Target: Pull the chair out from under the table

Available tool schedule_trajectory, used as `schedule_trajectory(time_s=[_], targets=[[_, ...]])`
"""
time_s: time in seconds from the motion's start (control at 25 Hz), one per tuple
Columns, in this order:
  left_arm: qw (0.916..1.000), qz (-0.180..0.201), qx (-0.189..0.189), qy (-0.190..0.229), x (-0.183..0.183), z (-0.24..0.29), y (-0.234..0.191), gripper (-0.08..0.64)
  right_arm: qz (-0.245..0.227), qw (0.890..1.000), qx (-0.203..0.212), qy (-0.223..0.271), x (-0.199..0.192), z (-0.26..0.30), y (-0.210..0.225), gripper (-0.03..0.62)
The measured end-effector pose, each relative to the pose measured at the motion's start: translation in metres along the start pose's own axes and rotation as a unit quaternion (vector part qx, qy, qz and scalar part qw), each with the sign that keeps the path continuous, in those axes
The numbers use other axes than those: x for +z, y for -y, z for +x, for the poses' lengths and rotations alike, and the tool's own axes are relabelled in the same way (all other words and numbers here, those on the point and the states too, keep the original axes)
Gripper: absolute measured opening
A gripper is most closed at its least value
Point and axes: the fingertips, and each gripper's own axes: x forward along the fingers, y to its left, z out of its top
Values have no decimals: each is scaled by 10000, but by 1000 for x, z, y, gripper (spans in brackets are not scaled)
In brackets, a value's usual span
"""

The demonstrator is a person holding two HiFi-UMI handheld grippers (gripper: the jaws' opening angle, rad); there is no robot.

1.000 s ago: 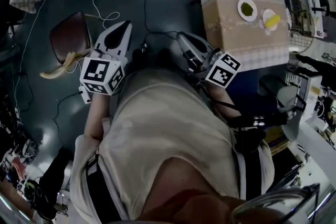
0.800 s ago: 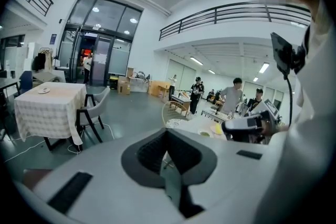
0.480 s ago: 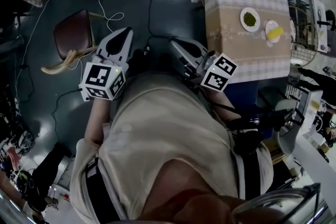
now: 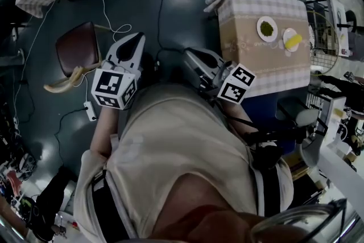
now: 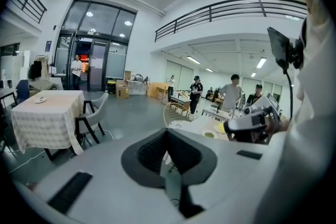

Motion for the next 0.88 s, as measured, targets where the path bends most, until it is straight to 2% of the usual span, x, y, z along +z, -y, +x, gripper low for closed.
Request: schedule_trajectory(time_s=[0.16, 0.36, 0.48, 0.56, 0.88], targets=[[9998, -27, -200, 17, -1, 4, -18, 8, -31, 9998, -185, -2, -1, 17, 5, 11], [9993, 62, -301, 209, 15, -2, -50, 8, -126, 9995, -213, -194, -3, 54, -1, 11], [9984, 185, -487, 199, 14, -1, -65, 8, -294, 9988, -221, -330, -5, 83, -7, 11], [9982, 250, -476, 247, 14, -2, -78, 8, -444, 9978, -208, -440, -7, 104, -10, 11], [9986, -221, -297, 389, 6, -12, -133, 8, -707, 9953, -303, -585, -8, 152, -11, 11]])
